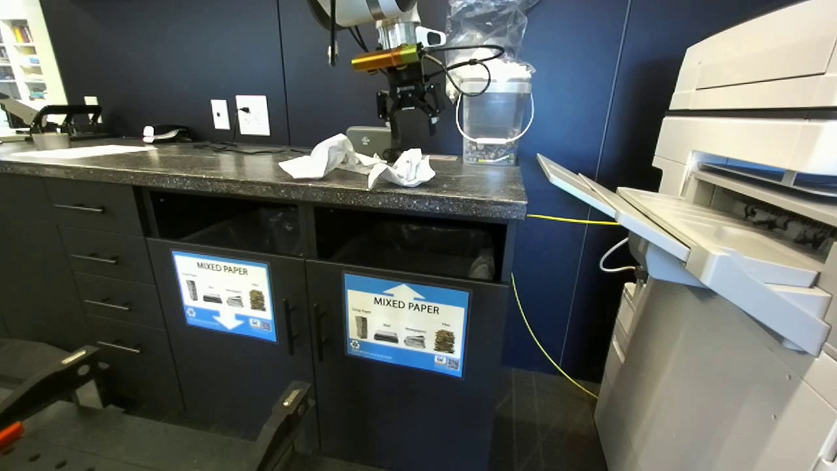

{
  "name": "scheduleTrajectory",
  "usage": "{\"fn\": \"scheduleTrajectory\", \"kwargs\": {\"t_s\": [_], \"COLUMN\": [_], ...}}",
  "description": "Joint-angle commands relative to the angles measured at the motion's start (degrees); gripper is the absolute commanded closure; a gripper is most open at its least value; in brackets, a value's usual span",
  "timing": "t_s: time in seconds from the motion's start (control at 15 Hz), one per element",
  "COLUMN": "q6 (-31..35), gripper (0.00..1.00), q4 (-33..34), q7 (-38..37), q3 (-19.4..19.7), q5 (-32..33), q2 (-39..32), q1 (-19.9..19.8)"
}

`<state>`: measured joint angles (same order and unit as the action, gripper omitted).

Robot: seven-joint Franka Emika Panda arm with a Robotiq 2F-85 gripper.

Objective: Throw two of the papers on the tabletop into the bin on the right

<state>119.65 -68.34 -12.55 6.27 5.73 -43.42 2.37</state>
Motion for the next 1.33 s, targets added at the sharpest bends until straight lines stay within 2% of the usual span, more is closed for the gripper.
{"fn": "scheduleTrajectory", "kwargs": {"t_s": [0.0, 0.33, 0.6, 0.93, 1.27], "q6": [0.0, 1.1, 1.7, 1.4, 0.4], "gripper": [0.0, 0.0, 0.0, 0.0, 0.0], "q4": [-12.1, -21.3, -25.3, -24.5, -21.7], "q7": [-1.8, -0.6, -2.7, -5.1, -9.8], "q3": [-1.8, -4.4, -4.5, -3.8, -2.3], "q5": [-2.5, -8.4, -13.3, -17.8, -17.1], "q2": [9.1, 14.9, 16.3, 14.3, 12.2], "q1": [-0.2, -1.3, -1.7, -2.8, -3.4]}}
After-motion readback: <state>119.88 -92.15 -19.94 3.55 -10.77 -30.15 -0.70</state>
